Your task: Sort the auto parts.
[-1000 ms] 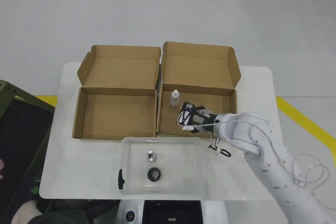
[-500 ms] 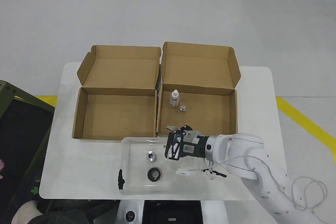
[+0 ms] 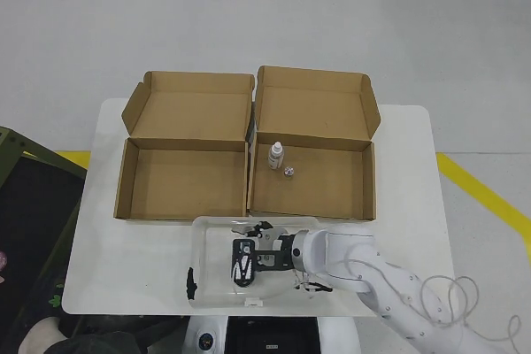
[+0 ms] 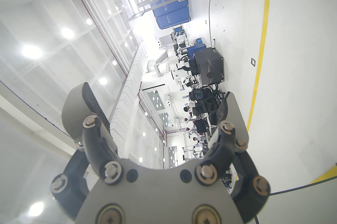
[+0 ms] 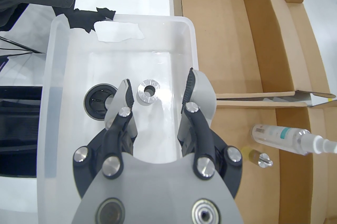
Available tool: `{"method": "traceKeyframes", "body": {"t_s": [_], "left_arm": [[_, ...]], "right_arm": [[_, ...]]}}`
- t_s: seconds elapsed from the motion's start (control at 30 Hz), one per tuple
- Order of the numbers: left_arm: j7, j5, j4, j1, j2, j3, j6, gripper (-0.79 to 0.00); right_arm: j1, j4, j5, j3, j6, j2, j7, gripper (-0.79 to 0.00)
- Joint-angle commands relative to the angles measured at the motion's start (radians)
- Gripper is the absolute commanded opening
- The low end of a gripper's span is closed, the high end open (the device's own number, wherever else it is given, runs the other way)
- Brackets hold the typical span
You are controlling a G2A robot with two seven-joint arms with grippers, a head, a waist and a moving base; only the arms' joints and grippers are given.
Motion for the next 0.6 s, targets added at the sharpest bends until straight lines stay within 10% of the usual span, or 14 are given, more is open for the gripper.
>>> {"method": "traceKeyframes", "body": {"t_s": [0.0,0.57], "left_arm": [[0.0,0.0,0.0,0.0,0.0,0.0,0.0,0.0],[0.0,0.0,0.0,0.0,0.0,0.0,0.0,0.0]], "right_arm": [[0.015,0.019,0.002,-0.019,0.002,-0.006,0.0,-0.416],[0.1,0.16,0.012,-0.108,0.001,-0.045,0.015,-0.413]]}}
